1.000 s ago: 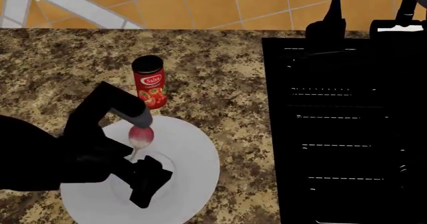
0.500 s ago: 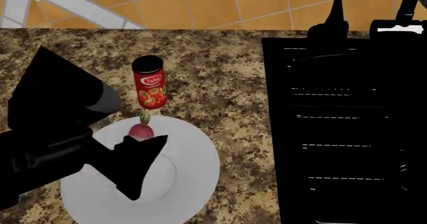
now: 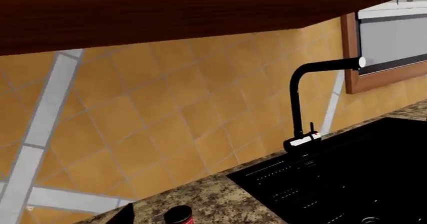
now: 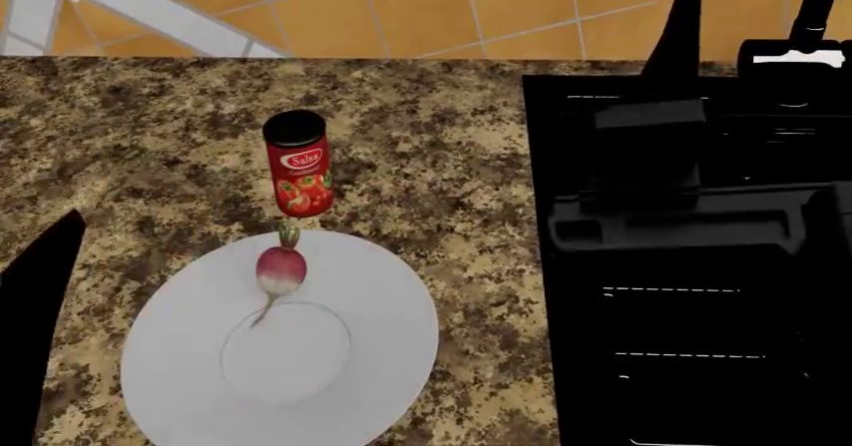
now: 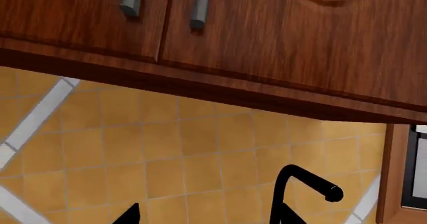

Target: Pick the radish from the sink and place it on the plate located on the counter

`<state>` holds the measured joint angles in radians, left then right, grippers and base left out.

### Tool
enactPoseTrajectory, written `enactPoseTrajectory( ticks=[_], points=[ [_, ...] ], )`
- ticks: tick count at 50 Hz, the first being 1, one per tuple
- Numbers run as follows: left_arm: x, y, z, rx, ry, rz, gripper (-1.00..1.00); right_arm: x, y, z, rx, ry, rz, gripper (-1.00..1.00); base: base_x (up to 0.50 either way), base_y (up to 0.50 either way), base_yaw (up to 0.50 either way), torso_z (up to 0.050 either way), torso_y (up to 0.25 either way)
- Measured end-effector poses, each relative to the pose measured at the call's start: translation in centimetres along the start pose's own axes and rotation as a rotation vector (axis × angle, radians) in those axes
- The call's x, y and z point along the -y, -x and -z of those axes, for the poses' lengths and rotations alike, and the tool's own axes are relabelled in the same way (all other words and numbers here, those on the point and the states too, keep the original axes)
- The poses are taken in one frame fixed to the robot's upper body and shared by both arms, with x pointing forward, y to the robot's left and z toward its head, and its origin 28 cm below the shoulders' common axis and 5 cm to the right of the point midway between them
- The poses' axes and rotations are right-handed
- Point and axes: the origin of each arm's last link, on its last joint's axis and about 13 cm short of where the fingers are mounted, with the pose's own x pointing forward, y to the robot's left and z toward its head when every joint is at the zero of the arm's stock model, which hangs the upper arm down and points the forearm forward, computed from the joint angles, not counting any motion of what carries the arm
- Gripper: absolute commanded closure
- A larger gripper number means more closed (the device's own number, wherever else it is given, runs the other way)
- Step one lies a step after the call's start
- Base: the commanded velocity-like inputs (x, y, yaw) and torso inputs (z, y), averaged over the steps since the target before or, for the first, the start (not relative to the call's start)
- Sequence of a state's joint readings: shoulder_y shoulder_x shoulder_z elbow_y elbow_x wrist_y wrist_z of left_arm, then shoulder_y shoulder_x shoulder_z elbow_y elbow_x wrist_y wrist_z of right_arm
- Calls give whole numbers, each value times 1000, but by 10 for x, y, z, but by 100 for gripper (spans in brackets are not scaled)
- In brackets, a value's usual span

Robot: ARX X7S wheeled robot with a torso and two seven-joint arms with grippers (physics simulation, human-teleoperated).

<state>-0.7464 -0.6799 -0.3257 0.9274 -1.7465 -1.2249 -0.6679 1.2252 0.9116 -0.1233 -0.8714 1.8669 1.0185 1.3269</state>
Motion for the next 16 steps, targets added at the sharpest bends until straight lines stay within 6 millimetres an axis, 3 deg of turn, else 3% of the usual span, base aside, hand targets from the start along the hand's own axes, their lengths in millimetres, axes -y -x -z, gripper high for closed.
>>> enactPoseTrajectory(
  ticks=[16],
  points=[
    [-1, 61, -16, 144, -94, -87, -100, 22, 67, -43, -70, 69, 113, -100, 0, 0, 0, 0, 0]
  ],
)
